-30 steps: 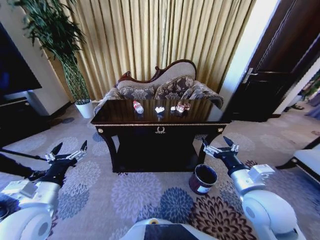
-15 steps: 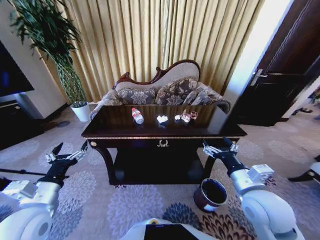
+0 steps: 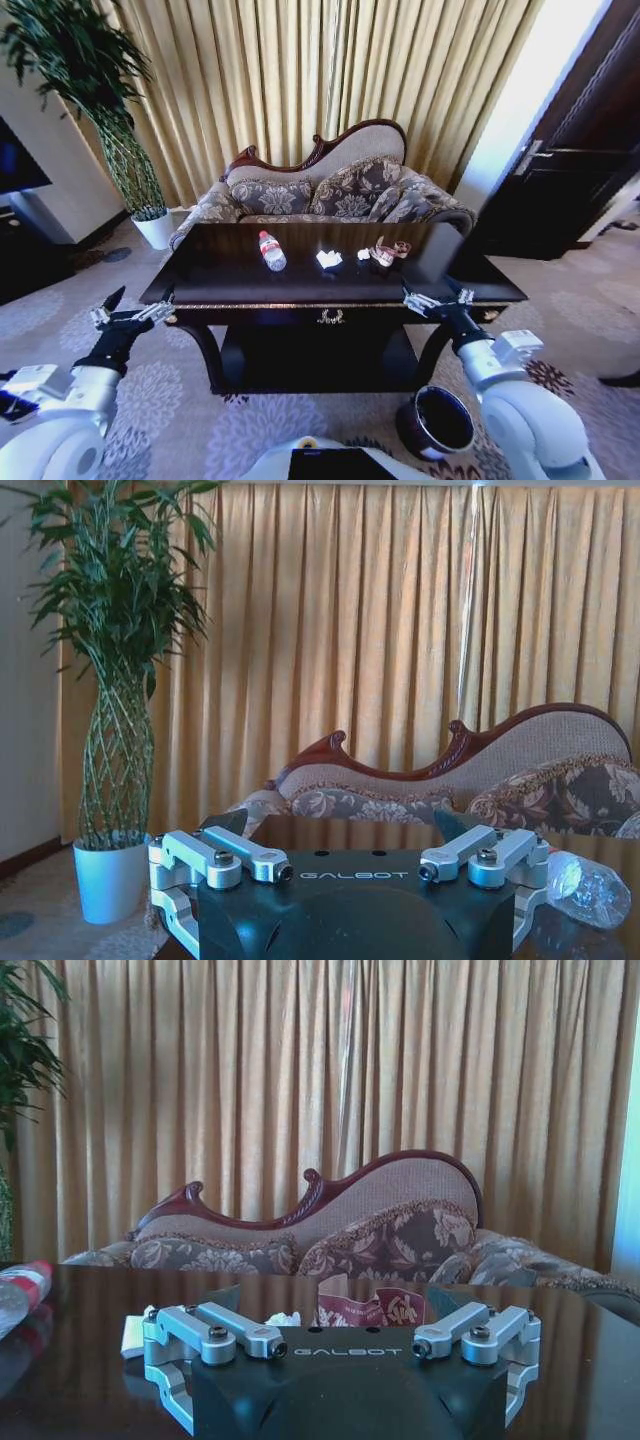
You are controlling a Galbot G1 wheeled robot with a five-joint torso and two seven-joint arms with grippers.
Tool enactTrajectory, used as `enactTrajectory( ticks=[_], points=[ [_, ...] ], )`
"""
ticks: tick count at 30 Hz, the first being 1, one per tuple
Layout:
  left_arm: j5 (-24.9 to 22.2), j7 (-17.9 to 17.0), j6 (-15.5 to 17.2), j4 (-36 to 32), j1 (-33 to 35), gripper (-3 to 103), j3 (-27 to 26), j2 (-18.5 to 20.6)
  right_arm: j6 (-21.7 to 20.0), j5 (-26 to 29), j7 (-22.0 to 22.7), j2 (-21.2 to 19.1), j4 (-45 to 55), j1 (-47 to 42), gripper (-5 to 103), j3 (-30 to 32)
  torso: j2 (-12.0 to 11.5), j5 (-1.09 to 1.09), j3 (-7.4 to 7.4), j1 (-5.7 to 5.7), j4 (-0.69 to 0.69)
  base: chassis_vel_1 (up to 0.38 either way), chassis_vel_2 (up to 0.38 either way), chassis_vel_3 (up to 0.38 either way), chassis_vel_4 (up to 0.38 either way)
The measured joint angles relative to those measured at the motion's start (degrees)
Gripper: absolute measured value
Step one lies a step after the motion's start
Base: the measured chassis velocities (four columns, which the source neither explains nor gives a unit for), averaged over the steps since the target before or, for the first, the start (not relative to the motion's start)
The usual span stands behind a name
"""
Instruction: Move to the front of the table and place the trash on the table into the trash bin.
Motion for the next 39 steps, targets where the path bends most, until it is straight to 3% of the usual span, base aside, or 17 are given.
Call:
enactTrajectory(
  ticks=[6,10,12,15,17,21,28,39],
  points=[
    [-0.38,-0.09,0.0,0.0,0.29,100,-0.15,-0.14,-3.02,4.93,3.73,-4.65,-3.73,4.87,100,-0.41,0.05,0.01,-0.05,-0.11,0.0,-0.009,0.003,0.001,-0.009],
    [-0.38,-0.08,-0.07,0.0,0.37,100,-0.17,-0.34,-4.32,6.52,4.26,-8.07,-7.97,9.01,100,-1.0,0.05,0.01,-0.04,-0.12,0.01,0.0,0.0,0.0,0.0],
    [-0.35,-0.07,-0.28,-0.01,0.46,100,-0.39,-0.52,-4.55,9.69,4.67,-12.03,-14.66,14.03,100,-2.14,0.03,0.04,-0.02,-0.09,-0.01,0.0,0.0,0.0,0.0],
    [-0.33,-0.09,-0.44,0.0,0.6,100,-0.58,-0.62,-4.92,11.33,4.94,-13.82,-17.36,16.4,100,-2.71,0.02,0.03,0.0,-0.05,-0.01,0.0,0.0,0.0,0.0],
    [-0.24,-0.09,-0.95,0.0,1.23,100,-0.92,-1.05,-7.3,17.32,6.56,-17.33,-21.83,21.69,100,-4.22,0.02,0.02,0.0,-0.04,0.0,0.0,0.0,0.0,0.0],
    [0.02,-0.11,-1.37,0.0,1.92,100,-1.12,-1.69,-9.47,21.19,7.2,-20.59,-26.39,26.7,100,-6.35,0.02,0.01,-0.02,-0.06,0.01,0.0,0.0,0.0,0.0],
    [0.37,-0.11,-1.47,0.0,1.78,100,-0.9,-1.93,-11.71,24.16,6.7,-22.27,-30.27,28.92,100,-7.83,0.02,0.01,-0.02,-0.06,-0.03,0.0,0.0,0.0,0.0],
    [0.58,-0.13,-1.7,-0.01,1.92,100,-2.05,-1.96,-11.61,23.74,5.16,-20.51,-32.02,31.94,100,-12.76,0.02,0.01,-0.02,-0.06,0.0,0.0,0.0,0.0,0.0]
  ],
)
